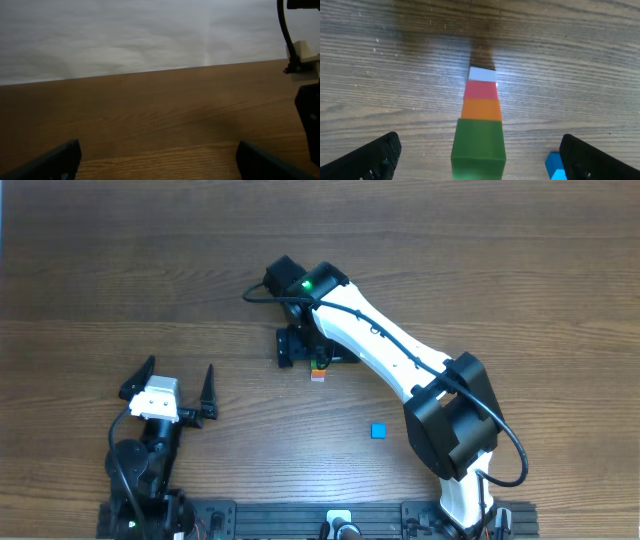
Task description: Stack Cubes
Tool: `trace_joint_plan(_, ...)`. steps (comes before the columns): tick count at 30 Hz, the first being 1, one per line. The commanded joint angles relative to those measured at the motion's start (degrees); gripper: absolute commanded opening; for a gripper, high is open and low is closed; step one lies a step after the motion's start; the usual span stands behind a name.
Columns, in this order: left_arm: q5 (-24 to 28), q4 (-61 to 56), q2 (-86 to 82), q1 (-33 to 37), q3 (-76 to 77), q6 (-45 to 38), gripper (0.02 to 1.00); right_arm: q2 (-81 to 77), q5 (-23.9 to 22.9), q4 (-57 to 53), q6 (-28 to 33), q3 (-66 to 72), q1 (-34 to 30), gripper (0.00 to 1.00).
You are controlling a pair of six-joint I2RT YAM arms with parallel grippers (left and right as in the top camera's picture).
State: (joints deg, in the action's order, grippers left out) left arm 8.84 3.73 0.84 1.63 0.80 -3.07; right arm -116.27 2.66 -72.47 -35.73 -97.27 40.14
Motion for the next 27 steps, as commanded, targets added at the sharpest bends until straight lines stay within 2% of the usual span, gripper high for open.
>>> trace_joint_plan(1, 0.5, -0.2, -0.4, -0.3, -0.4, -1.0, 1.000, 5.0, -0.6, -2.0, 1.9, 0.6, 2.1, 0.993)
trace_joint_plan(8, 0.5, -0.2, -0.4, -0.3, -0.4, -1.0, 1.000, 14.0, -1.9, -3.8, 2.4, 5.1, 6.1, 0.991)
trace_joint_plan(12, 0.5, -0.2, -0.4, -0.3, -0.4, -1.0, 1.000, 20.5, -3.2, -2.4, -1.4, 14.4, 6.8, 0.993)
trace_joint_plan(19, 0.5, -0.2, -0.4, -0.3, -0.4, -1.0, 1.000, 33.9, -3.1, 7.4, -6.1, 35.9, 6.8, 0.991)
trace_joint_plan(22, 0.5, -0.2, -0.4, -0.3, -0.4, -1.0, 1.000, 36.9, -3.4, 10.9, -6.0, 41.9, 6.2, 0.993)
trace_joint_plan(27, 0.5, -0.2, -0.4, -0.3, -0.4, -1.0, 1.000, 37.7, -3.6, 17.7, -6.0, 50.2, 1.9, 0.993)
